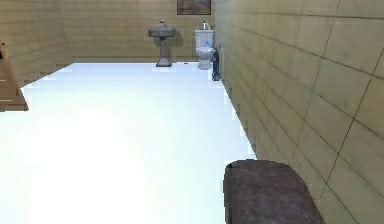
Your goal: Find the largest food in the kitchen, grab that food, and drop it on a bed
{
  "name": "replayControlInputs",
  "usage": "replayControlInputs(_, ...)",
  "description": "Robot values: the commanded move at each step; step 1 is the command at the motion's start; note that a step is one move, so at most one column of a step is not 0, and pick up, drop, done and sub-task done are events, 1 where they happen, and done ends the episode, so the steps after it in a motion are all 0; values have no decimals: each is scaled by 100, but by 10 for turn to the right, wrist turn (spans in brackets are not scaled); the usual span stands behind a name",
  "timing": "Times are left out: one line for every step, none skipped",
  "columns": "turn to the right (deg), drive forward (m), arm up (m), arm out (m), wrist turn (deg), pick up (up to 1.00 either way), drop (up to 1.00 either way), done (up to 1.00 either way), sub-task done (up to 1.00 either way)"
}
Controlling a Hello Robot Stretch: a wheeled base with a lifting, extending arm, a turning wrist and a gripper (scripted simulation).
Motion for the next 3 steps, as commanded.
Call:
replayControlInputs(-360,0,0,0,0,0,0,0,0)
replayControlInputs(0,20,0,0,0,0,0,0,0)
replayControlInputs(-180,0,0,0,0,0,0,0,0)
